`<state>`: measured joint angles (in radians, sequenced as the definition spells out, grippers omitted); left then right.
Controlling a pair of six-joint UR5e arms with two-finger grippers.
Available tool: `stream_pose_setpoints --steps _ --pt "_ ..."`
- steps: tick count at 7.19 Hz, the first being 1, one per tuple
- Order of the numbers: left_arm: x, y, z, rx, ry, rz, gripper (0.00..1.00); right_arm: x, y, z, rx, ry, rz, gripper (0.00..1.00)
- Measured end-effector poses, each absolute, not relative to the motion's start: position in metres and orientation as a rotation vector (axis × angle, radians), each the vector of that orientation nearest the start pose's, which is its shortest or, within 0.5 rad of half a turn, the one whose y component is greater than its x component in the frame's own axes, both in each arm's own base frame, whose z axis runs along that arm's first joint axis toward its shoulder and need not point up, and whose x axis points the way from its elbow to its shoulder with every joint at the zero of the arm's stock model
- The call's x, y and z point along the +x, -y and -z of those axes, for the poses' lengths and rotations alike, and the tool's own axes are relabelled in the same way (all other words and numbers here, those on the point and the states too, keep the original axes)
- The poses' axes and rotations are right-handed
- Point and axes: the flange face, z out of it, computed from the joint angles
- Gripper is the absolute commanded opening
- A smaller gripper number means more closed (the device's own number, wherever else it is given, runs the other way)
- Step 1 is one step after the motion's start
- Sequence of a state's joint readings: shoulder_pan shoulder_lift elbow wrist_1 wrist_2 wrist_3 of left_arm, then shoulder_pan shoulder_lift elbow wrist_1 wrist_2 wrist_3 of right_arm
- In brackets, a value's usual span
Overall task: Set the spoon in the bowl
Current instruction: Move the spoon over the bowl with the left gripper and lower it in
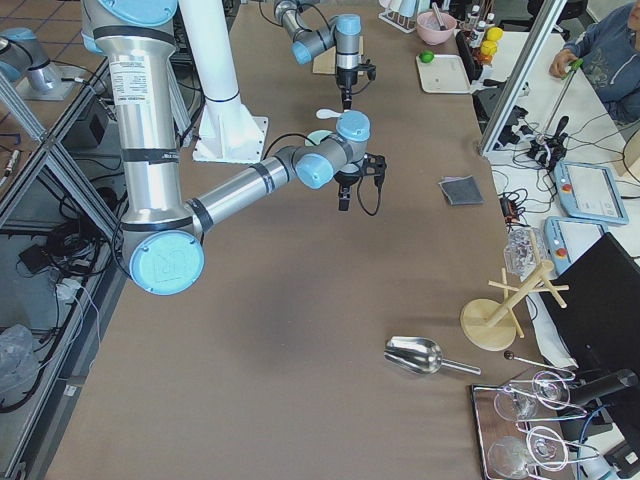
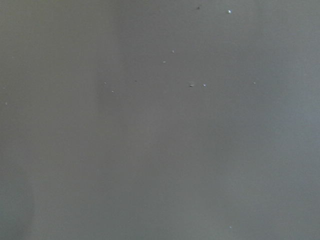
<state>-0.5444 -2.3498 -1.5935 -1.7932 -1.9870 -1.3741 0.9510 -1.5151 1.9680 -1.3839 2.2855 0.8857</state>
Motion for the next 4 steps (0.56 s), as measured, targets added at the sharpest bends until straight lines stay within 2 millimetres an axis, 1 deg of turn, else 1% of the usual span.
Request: stream_pose_setpoints --steps 1,3,4 --pt "0.567 0.437 -0.140 0.007 -1.073 0.103 0.00 -0.224 0.444 -0.427 -0.020 0.908 -0.014 1.00" --pt "0.587 0.428 -0.135 0.014 -1.072 0.101 0.91 -0.213 0.440 -0.442 -0.014 0.893 0.002 1.00" --pt "0.595 0.422 -0.136 0.030 -1.071 0.100 0.98 -0.211 0.439 -0.446 -0.017 0.888 0.003 1.00"
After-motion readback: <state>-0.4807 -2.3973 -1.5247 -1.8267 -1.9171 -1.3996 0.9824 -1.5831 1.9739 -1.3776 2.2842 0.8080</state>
